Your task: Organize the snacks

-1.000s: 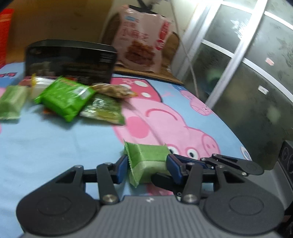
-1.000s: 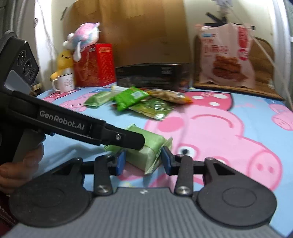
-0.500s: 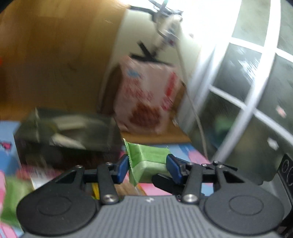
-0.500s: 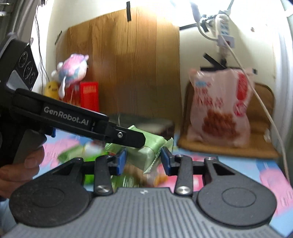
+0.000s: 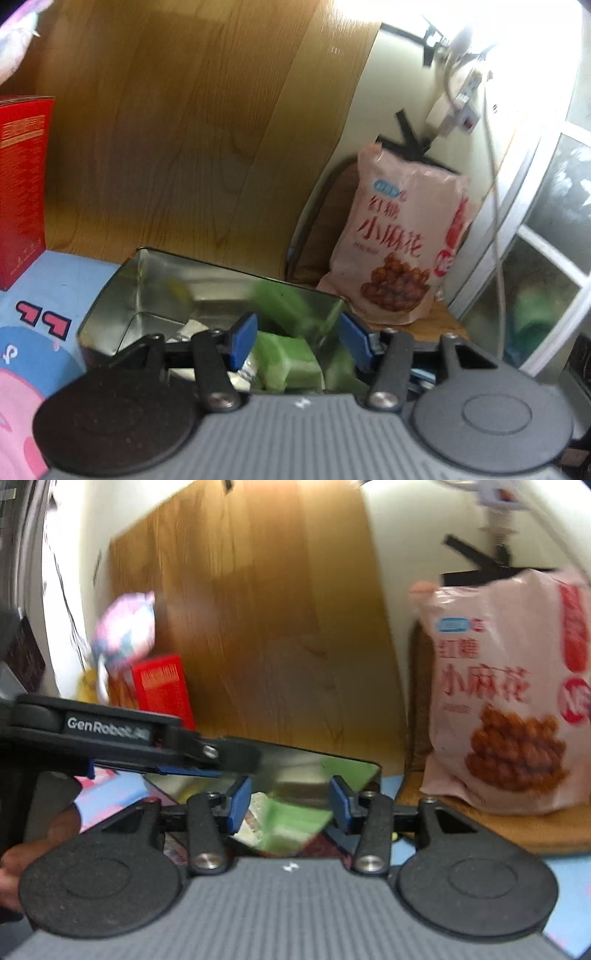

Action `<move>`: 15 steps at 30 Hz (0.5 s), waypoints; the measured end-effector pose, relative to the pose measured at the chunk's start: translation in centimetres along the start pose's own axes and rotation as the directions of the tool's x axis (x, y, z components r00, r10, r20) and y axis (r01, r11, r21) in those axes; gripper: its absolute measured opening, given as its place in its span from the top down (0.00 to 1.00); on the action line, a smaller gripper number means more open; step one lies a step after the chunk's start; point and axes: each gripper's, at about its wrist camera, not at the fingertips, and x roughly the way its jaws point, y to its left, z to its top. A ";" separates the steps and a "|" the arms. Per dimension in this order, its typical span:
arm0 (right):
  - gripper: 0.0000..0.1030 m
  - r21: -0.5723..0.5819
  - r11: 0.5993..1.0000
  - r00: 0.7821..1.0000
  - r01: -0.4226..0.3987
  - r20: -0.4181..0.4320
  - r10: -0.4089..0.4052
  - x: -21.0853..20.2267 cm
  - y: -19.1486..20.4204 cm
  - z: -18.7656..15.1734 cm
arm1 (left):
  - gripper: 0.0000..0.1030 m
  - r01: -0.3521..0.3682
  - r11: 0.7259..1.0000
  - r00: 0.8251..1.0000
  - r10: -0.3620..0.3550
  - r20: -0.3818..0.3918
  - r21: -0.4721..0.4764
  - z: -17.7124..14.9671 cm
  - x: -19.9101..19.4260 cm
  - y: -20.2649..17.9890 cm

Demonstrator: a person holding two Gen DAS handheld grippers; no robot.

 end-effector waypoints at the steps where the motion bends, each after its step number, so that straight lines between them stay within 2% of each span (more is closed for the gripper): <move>1: 0.52 0.017 1.000 1.000 -0.007 0.004 0.007 -1.2 -0.1 -0.5 | 0.51 0.023 1.000 1.000 -0.023 0.003 -0.003 -0.4 -0.7 0.1; 3: 0.53 0.035 0.999 0.999 -0.033 -0.005 0.033 -3.3 -0.2 -1.8 | 0.51 0.060 0.998 0.998 -0.060 -0.001 0.004 -1.3 -1.5 -0.1; 5: 0.65 0.020 0.999 0.999 -0.037 -0.032 0.038 -3.4 0.1 -2.5 | 0.51 0.082 0.996 0.996 -0.082 -0.024 0.017 -2.2 -1.5 -0.3; 6: 0.77 0.007 0.999 0.998 -0.039 -0.057 0.039 -2.8 0.5 -2.8 | 0.51 0.084 0.996 0.996 -0.084 -0.039 0.017 -2.5 -1.4 -0.4; 7: 0.81 -0.003 0.999 0.996 -0.041 -0.078 0.041 -2.2 0.8 -2.8 | 0.53 0.090 0.996 0.995 -0.089 -0.050 0.017 -2.7 -1.0 -0.4; 12: 0.80 0.017 0.999 0.993 0.048 -0.105 -0.046 0.7 0.1 -2.6 | 0.53 0.077 0.997 0.994 -0.076 -0.082 0.020 -3.1 -0.1 -1.0; 15: 0.80 0.028 0.987 0.985 0.158 -0.080 -0.155 1.2 -1.0 -2.6 | 0.53 0.059 0.998 0.995 -0.058 -0.077 0.020 -3.3 -0.3 -1.0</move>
